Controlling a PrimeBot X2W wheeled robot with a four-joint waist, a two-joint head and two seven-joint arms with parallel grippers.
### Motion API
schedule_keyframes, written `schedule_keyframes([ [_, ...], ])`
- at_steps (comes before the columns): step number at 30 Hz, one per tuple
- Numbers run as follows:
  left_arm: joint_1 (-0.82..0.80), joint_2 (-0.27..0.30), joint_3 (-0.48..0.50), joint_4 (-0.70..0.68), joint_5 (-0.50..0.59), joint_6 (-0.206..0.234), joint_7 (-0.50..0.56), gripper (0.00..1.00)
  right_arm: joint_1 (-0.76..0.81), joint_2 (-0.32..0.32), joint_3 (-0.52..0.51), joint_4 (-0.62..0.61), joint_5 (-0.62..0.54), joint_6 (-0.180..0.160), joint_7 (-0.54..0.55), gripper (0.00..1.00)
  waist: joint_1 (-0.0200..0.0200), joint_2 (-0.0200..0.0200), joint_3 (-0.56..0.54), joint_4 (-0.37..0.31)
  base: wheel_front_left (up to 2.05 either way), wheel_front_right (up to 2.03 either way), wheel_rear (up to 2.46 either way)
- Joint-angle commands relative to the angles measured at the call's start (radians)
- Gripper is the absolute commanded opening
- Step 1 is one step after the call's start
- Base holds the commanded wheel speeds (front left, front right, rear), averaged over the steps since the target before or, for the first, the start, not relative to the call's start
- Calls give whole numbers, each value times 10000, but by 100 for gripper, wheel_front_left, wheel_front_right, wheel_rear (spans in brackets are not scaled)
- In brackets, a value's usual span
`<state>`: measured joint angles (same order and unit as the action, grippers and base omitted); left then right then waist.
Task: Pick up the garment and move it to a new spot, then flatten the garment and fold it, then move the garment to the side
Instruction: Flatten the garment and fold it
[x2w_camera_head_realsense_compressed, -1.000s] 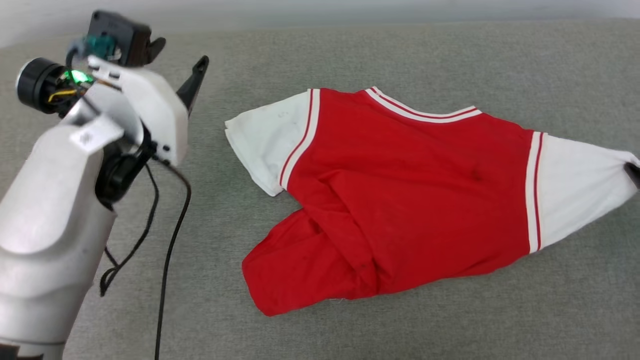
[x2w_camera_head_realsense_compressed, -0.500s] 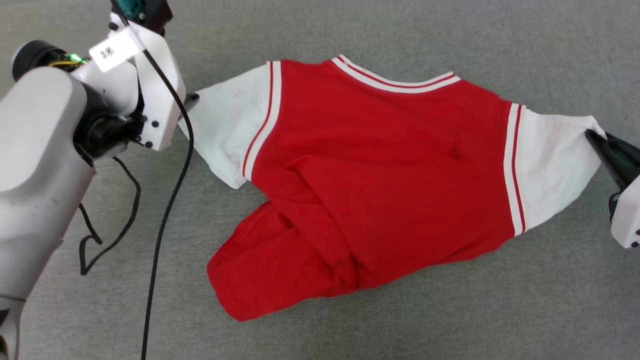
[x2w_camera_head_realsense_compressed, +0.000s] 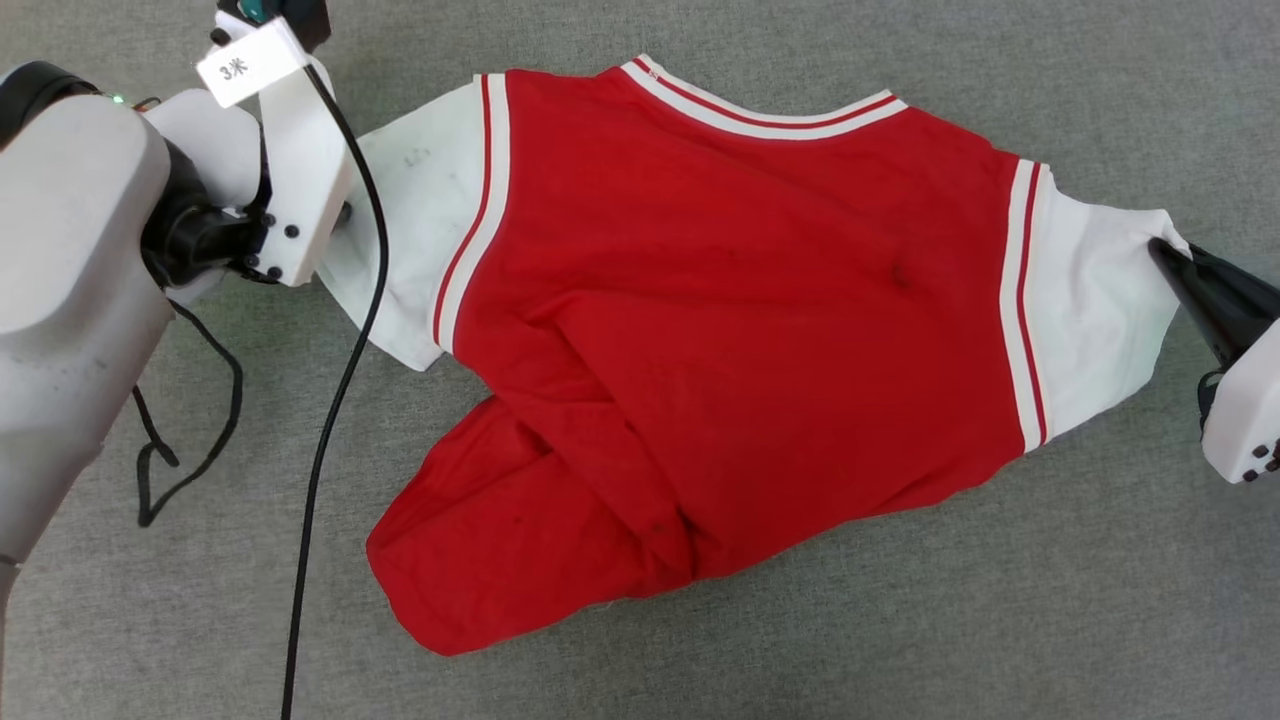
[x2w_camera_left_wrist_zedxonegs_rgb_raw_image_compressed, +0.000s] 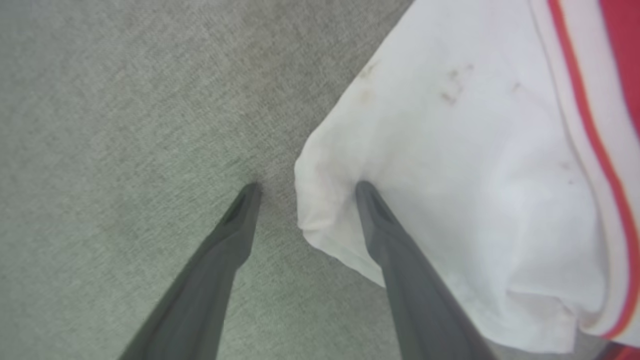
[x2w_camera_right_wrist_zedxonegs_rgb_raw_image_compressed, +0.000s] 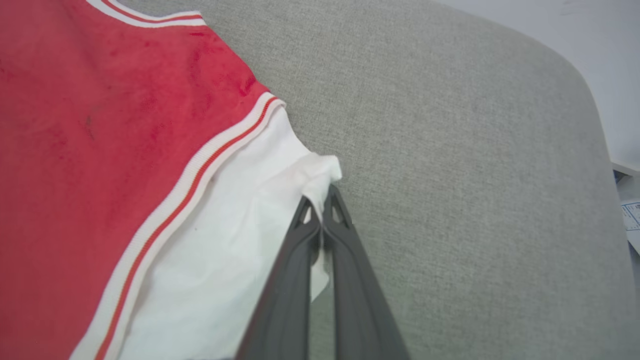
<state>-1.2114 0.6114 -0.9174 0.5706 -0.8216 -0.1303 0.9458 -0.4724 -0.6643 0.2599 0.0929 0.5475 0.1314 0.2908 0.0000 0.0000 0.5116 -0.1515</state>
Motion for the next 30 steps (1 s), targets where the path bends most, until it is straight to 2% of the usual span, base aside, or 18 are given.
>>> schedule_keyframes([
  [1, 712, -94, -495, 144, -237, -13, 163, 63, -127, -34, -9, 37, 36, -15, -72, 0, 0, 0, -3, 23, 0, 0, 0],
  [2, 777, -107, -652, 117, -350, -13, 174, 0, -150, -34, -16, 59, 50, -15, -100, 0, 0, 0, -7, 40, 0, 0, 0],
  [6, 683, 98, -1227, 28, -483, -3, -92, 0, -269, -60, 44, 145, 59, -15, -191, 0, 0, 0, -67, 149, 0, 0, 0],
  [10, 332, 133, -1433, -48, -563, 2, -875, 0, -392, -124, 113, 269, 79, -15, -289, 0, 0, 0, -307, 319, 0, 0, 0],
  [15, -281, 68, -1684, -659, -459, 1, -2569, 0, -462, -279, -57, 385, 93, -15, -606, 0, 0, 0, -905, 620, 0, 0, 0],
  [19, -560, 333, -1958, -1238, -200, 14, -4240, 0, -526, -401, -411, 395, -58, -15, -922, 0, 0, 0, -1441, 898, 0, 0, 0],
  [24, -1035, 654, -1858, -1807, 271, 13, -5956, 0, -492, -567, -891, 247, -168, -15, -1106, 0, 0, 0, -2049, 1274, 0, 0, 0],
  [27, -1127, 792, -1760, -2019, 421, 17, -6427, 0, -463, -611, -1157, 145, -168, -15, -1148, 0, 0, 0, -2266, 1424, 0, 0, 0],
  [30, -1366, 994, -1510, -2382, 683, 221, -6988, 0, -468, -743, -1406, -70, -257, -15, -1094, 0, 0, 0, -2554, 1591, 0, 0, 0],
])
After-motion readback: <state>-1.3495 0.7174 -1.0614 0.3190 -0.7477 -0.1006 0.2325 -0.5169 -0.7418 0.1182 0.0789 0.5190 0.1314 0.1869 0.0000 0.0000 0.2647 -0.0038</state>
